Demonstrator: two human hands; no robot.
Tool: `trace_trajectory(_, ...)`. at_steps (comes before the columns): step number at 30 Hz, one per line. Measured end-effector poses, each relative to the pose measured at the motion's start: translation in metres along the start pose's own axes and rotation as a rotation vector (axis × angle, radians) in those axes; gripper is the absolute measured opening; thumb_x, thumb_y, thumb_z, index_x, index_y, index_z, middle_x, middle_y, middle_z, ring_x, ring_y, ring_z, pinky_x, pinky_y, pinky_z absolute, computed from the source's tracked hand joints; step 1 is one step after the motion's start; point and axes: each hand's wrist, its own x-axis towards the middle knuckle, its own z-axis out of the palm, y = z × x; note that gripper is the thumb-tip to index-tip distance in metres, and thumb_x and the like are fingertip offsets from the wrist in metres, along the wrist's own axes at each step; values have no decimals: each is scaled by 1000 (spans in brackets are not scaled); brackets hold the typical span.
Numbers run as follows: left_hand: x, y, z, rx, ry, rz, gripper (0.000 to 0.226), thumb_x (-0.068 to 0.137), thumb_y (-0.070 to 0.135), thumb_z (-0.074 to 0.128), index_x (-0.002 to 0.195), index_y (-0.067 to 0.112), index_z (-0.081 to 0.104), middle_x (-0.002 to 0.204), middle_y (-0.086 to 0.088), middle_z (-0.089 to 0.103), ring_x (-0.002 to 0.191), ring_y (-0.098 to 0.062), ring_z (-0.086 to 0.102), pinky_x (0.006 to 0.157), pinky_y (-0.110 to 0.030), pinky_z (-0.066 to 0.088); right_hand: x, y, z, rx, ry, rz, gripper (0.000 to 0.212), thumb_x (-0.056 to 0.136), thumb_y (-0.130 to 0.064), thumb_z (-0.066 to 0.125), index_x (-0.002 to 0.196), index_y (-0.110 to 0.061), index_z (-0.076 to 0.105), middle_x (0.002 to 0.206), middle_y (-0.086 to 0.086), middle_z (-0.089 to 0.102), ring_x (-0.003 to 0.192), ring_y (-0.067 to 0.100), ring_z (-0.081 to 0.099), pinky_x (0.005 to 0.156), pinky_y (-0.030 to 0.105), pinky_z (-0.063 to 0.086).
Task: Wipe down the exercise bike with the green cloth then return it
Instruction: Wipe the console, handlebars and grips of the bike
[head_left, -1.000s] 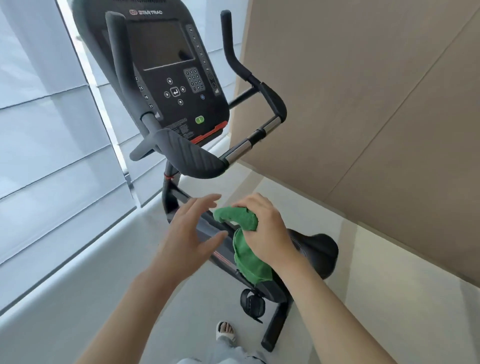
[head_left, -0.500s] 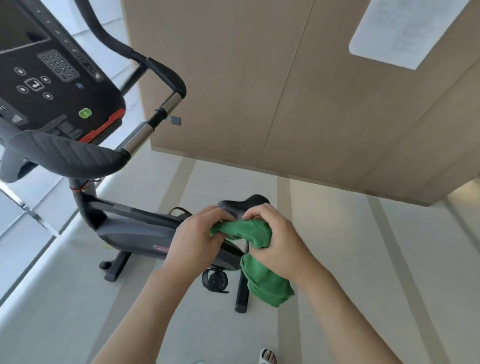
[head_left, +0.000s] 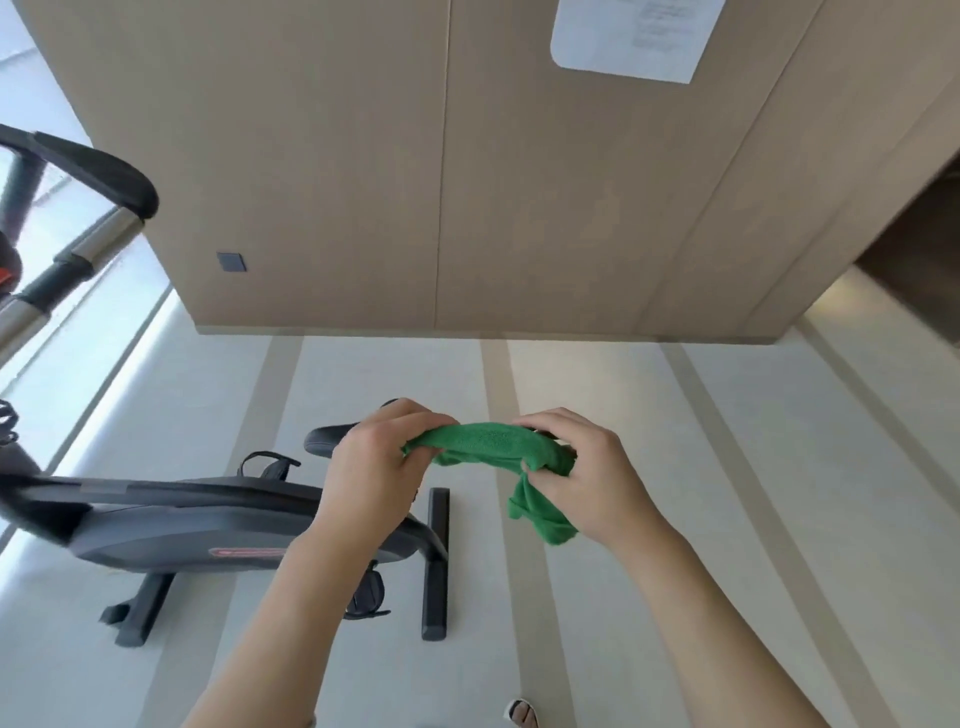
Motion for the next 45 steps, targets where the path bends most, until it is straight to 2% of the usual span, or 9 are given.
trace_trajectory(6, 56, 42, 79, -1, -41, 18, 27, 97, 2, 69, 115, 19, 80, 106, 14, 72, 96, -17, 69, 80, -47, 58, 23, 73, -77, 29, 76, -12, 44, 82, 6, 70, 112, -25, 77, 105, -15, 72, 101, 14, 69, 88, 27, 54)
trace_trajectory(11, 96, 76, 140, 51, -89, 60, 24, 106, 18, 61, 123, 24, 76, 111, 18, 70, 104, -14, 66, 86, -44, 57, 29, 129, -134, 54, 93, 10, 44, 83, 7, 68, 112, -25, 77, 106, -16, 72, 101, 12, 69, 87, 22, 53)
trace_trajectory(14, 120, 88, 167, 85, -147, 60, 23, 104, 14, 63, 120, 22, 77, 112, 16, 70, 105, -14, 66, 85, -38, 57, 34, 156, -158, 75, 130, 32, 42, 82, 8, 70, 110, -22, 79, 103, -16, 74, 98, 9, 70, 84, 18, 52)
trace_trajectory(18, 153, 100, 188, 149, -174, 62, 19, 100, 16, 69, 114, 24, 79, 109, 18, 70, 102, -2, 65, 72, -9, 44, 43, 192, -183, 83, 228, 62, 41, 80, 7, 73, 110, -19, 80, 103, -14, 75, 97, 8, 71, 85, 20, 55)
trace_trajectory(20, 171, 102, 198, 158, -182, 54, 18, 100, 18, 69, 112, 26, 79, 110, 19, 70, 102, -2, 65, 68, -6, 43, 49, 209, -194, 84, 288, 99, 41, 78, 6, 75, 109, -20, 80, 103, -15, 75, 97, 6, 70, 85, 17, 54)
trace_trajectory(25, 216, 92, 224, 157, -200, 31, 21, 101, 16, 66, 112, 28, 78, 112, 17, 71, 103, -8, 68, 64, -9, 44, 74, 246, -212, 84, 400, 215, 42, 73, 5, 76, 102, -25, 81, 99, -20, 75, 96, 1, 69, 80, 7, 48)
trace_trajectory(29, 264, 70, 247, 116, -202, 31, 22, 101, 14, 65, 111, 30, 78, 112, 20, 71, 102, -8, 68, 74, -13, 48, 116, 273, -223, 68, 416, 277, 45, 73, 6, 75, 101, -29, 81, 100, -24, 74, 97, -3, 68, 81, 7, 49)
trace_trajectory(38, 412, 15, 255, 26, -198, -22, 23, 100, 14, 66, 108, 33, 77, 109, 23, 71, 102, 0, 67, 81, 0, 40, 263, 289, -239, 31, 368, 296, 45, 73, 5, 75, 99, -32, 80, 102, -28, 73, 98, -2, 69, 81, 8, 49)
trace_trajectory(45, 512, -18, 244, -6, -81, -3, 20, 101, 19, 64, 105, 34, 77, 105, 21, 72, 102, -3, 68, 80, -21, 53, 375, 297, -240, -18, 356, 284, 36, 71, -1, 73, 89, -32, 76, 95, -23, 72, 93, 1, 68, 76, 10, 49)
